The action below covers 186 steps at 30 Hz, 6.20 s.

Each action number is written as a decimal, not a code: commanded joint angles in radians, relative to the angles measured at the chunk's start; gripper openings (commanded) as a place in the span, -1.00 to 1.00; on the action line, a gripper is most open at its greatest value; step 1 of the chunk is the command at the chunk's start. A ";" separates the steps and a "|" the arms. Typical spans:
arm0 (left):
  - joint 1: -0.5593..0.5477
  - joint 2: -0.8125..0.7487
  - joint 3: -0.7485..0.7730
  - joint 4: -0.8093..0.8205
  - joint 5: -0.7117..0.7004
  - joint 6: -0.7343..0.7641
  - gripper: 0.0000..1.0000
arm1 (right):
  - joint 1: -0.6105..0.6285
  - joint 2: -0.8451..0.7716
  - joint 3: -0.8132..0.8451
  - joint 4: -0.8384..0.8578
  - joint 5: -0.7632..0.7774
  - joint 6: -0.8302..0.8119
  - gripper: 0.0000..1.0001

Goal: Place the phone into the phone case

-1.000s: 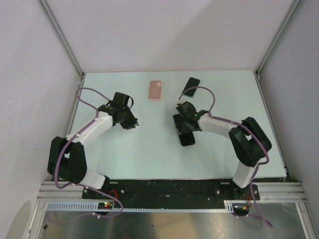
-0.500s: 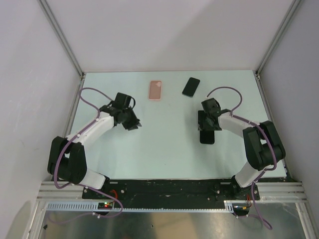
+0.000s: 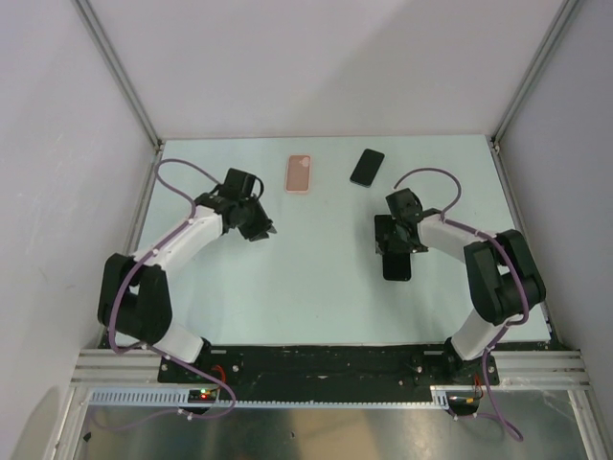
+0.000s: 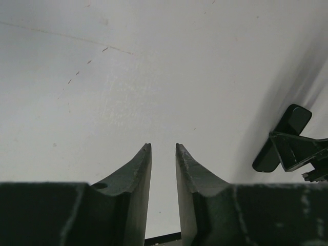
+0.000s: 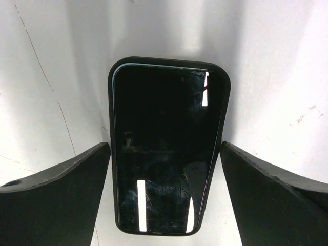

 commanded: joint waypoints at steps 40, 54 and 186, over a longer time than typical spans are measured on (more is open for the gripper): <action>0.062 0.980 1.147 -0.239 -0.153 0.234 -0.14 | 0.002 -0.225 0.192 0.007 -0.080 0.135 0.98; 0.051 0.968 1.174 -0.238 -0.136 0.233 -0.15 | 0.000 -0.186 0.197 0.038 -0.103 0.126 0.98; -0.237 0.032 -0.002 -0.023 -0.182 -0.347 0.88 | 0.089 0.182 0.502 0.024 0.109 0.307 0.93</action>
